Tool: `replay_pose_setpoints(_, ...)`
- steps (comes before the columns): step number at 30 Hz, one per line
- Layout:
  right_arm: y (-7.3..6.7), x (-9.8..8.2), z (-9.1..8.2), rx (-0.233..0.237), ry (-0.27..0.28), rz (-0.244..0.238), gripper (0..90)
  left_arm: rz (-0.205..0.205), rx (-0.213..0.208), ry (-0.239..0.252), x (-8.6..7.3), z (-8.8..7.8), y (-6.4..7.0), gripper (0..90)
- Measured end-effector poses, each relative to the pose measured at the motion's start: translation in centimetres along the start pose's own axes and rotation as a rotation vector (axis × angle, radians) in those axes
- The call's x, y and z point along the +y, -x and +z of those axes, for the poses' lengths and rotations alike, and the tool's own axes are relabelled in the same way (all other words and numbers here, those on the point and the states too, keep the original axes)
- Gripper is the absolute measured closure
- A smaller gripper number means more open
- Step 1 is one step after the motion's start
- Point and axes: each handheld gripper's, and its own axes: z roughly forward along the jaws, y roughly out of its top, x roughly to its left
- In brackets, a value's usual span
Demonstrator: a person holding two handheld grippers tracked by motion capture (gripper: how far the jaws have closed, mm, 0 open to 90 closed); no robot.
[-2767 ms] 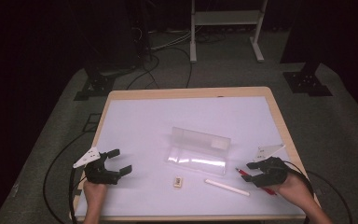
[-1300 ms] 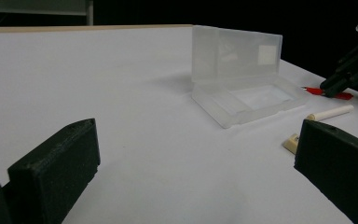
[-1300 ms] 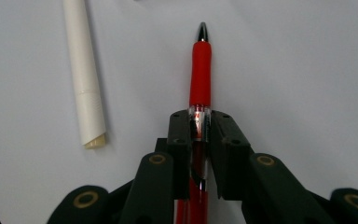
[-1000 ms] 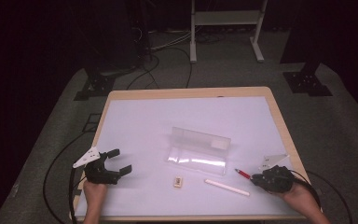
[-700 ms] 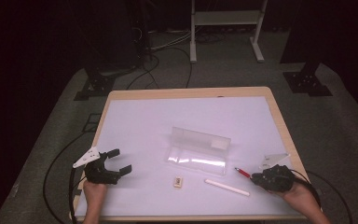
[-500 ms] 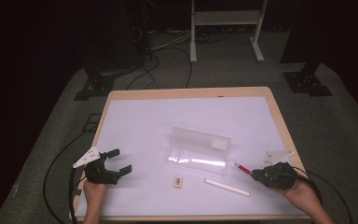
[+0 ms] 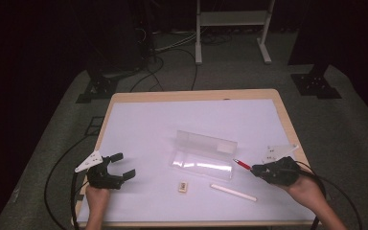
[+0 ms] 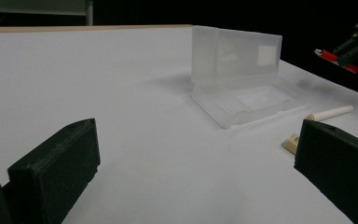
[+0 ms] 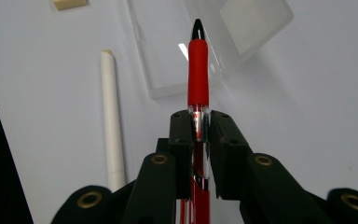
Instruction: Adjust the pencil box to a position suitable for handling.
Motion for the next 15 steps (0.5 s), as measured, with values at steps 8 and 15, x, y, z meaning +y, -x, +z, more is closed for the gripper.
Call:
replay_pose_setpoints(8,-0.3,2.1,0.4,0.015,0.011,-0.035,78.8,-0.003,0.0,0.002,0.0,0.0,0.0,0.0)
replay_pose_setpoints(15,-0.2,3.2,0.9,0.028,0.01,-0.053,78.8,-0.004,-0.001,0.003,0.0,0.0,-0.1,0.0)
